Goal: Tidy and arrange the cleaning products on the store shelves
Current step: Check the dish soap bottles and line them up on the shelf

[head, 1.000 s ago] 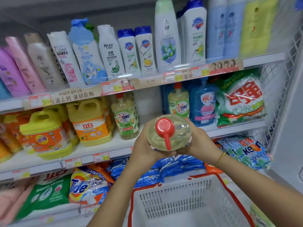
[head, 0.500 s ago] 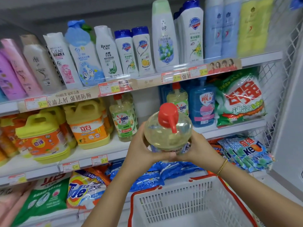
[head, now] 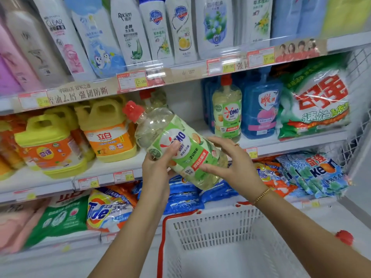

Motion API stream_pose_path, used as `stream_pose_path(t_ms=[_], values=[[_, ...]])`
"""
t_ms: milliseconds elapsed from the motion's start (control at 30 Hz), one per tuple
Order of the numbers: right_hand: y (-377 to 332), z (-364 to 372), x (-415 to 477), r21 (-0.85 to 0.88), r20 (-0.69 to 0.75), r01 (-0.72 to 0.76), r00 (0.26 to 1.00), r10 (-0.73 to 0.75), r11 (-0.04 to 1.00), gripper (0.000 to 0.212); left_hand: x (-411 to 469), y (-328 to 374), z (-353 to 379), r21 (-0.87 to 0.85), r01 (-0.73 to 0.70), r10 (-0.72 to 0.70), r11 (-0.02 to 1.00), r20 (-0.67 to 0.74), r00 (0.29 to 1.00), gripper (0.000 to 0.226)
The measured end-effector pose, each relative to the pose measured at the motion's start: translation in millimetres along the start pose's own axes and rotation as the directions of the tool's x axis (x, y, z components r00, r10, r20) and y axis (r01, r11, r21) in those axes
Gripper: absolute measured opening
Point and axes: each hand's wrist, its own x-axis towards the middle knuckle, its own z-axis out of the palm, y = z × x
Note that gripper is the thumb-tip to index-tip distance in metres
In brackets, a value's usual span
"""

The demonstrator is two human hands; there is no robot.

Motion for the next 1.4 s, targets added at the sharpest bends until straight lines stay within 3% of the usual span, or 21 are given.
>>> stream_pose_path(t_ms=[100, 200, 333, 433, 500, 633, 800, 900, 967, 1033, 1133, 1200, 1267, 1333, 1400], values=[[6.7, 11.1, -4.3, -0.159, 0.034, 0.102, 0.995, -0.097, 0.982, 0.089, 1.7, 6.1, -1.8, -0.095, 0.009, -0.018, 0.995, -0.093, 0.995, 0.058], [7.0, 23.1, -5.5, -0.313, 0.023, 0.2, 0.979, -0.203, 0.928, 0.105, 2.5, 11.2, -5.6, -0.176, 0.026, -0.043, 0.984, -0.092, 0.995, 0.051], [5.3, 24.7, -3.8, -0.347, -0.111, 0.266, 0.94, -0.321, 0.899, 0.102, -2.3, 14.3, -1.0, -0.259, 0.041, -0.053, 0.965, -0.04, 0.998, 0.044], [1.2, 12.2, -1.1, -0.331, -0.152, 0.297, 0.92, -0.362, 0.896, 0.094, -5.1, 14.0, 2.9, -0.283, 0.056, -0.046, 0.957, 0.041, 0.998, 0.07], [-4.5, 3.5, -2.1, -0.28, -0.171, 0.295, 0.921, -0.349, 0.914, 0.09, -3.6, 13.5, 2.8, -0.275, 0.053, -0.022, 0.96, 0.115, 0.993, 0.093], [-21.4, -4.7, -8.4, -0.02, -0.199, 0.199, 0.96, -0.199, 0.98, 0.085, -3.6, 13.1, 7.6, -0.273, 0.014, 0.059, 0.962, 0.256, 0.965, 0.099], [-34.5, -15.3, -12.6, 0.39, -0.042, -0.015, 0.999, 0.034, 0.921, 0.079, -3.1, 12.0, 17.1, -0.289, -0.015, 0.106, 0.957, 0.301, 0.948, 0.111], [-33.3, -20.4, -12.4, 0.592, 0.132, -0.189, 0.982, 0.137, 0.783, 0.074, 1.2, 11.7, 12.7, -0.325, 0.016, 0.097, 0.946, 0.327, 0.94, 0.121], [-30.1, -20.1, -12.5, 0.769, 0.343, -0.381, 0.924, 0.171, 0.513, 0.081, 3.1, 12.8, 7.0, -0.34, 0.041, 0.095, 0.939, 0.372, 0.923, 0.11], [-28.8, -20.4, -12.0, 0.796, 0.507, -0.521, 0.852, 0.13, 0.308, 0.088, 2.9, 14.6, 2.1, -0.347, 0.065, 0.096, 0.936, 0.427, 0.899, 0.093], [-32.5, -23.3, -10.3, 0.759, 0.604, -0.619, 0.785, 0.136, 0.202, 0.078, -1.8, 17.6, -0.3, -0.341, 0.08, 0.081, 0.937, 0.433, 0.898, 0.088], [-36.7, -24.5, -8.8, 0.736, 0.604, -0.644, 0.764, 0.226, 0.209, 0.076, -3.0, 17.7, 0.7, -0.336, 0.061, 0.08, 0.94, 0.391, 0.917, 0.091], [-40.0, -22.3, -7.0, 0.735, 0.538, -0.616, 0.784, 0.31, 0.282, 0.071, -2.4, 15.8, 2.0, -0.333, 0.036, 0.081, 0.942, 0.331, 0.94, 0.089], [-41.8, -17.2, -6.6, 0.724, 0.369, -0.487, 0.872, 0.322, 0.489, 0.064, -1.2, 14.2, 3.3, -0.339, 0.018, 0.077, 0.941, 0.265, 0.961, 0.089], [-37.2, -11.8, -10.0, 0.562, 0.141, -0.262, 0.965, 0.221, 0.785, 0.077, -0.1, 12.1, 3.4, -0.356, 0.012, 0.071, 0.935, 0.219, 0.973, 0.094]])
